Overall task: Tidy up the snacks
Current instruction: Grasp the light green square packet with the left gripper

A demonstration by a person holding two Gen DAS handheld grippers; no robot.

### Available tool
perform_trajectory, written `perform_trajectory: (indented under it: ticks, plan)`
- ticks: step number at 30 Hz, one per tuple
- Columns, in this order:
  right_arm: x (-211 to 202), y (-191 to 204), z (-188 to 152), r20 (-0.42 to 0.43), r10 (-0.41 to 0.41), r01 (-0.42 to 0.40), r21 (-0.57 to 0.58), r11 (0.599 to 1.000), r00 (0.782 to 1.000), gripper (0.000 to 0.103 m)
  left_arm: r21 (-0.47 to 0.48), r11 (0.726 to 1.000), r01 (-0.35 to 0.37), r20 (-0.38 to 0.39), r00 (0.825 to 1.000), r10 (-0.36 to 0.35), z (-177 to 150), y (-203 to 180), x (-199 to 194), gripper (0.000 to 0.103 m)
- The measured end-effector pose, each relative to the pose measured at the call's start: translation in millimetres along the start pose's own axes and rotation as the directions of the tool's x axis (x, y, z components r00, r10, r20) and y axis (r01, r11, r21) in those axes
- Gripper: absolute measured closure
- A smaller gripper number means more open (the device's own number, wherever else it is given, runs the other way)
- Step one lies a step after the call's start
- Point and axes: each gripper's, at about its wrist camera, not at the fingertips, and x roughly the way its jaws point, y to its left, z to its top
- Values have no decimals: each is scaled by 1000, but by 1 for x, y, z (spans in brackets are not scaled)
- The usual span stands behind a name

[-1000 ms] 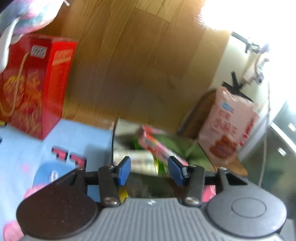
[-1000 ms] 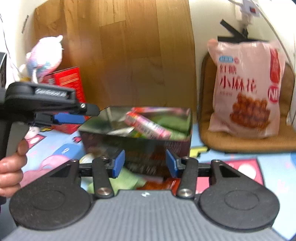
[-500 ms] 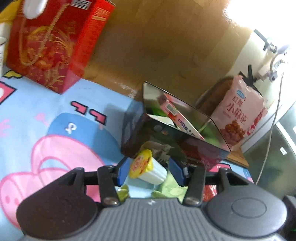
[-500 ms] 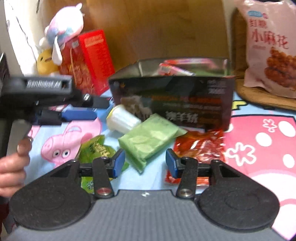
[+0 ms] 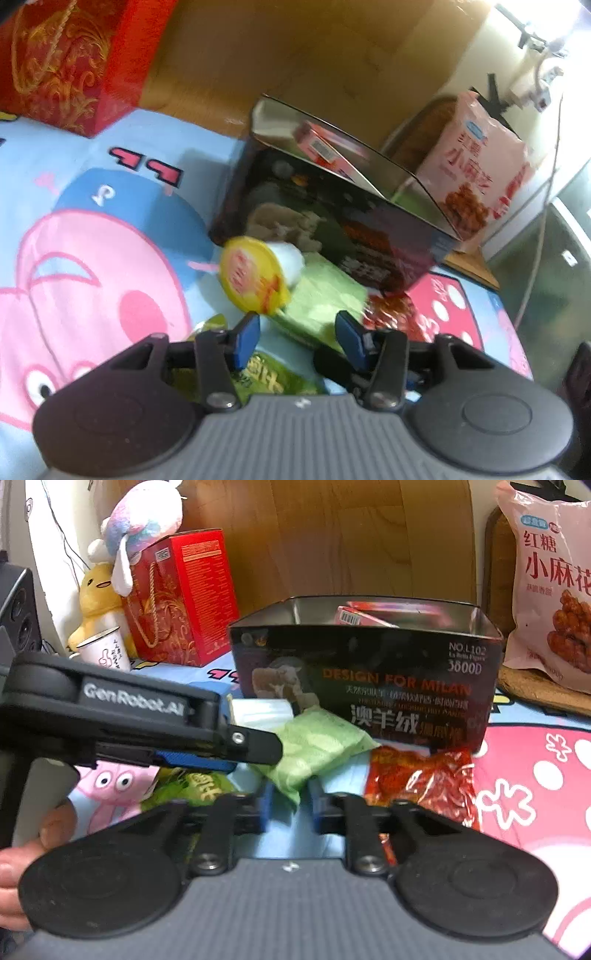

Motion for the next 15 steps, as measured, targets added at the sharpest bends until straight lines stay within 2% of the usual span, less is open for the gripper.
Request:
perform_trajectory:
  ticks: [1,2,5,15]
  plan:
    - [-2,-1,-2,-3,11,-11,9,1000,1000,94,-16,998,53,-37,998,-54,-2,0,2,75]
    - [-4,-1,-3,-7,30,-30,25,999,1000,94,-28,997,68,-46,997,-69,-3,0,2,76]
    - [-12,7,-9,7,28,-28,24,999,1000,96,17,998,64,-28,998,-64,-10,-10,-6,76]
    - [-52,19,-10,105,39,-46,57,997,994,97,53,988,143,22,989,-144,-16,-30,-41,78]
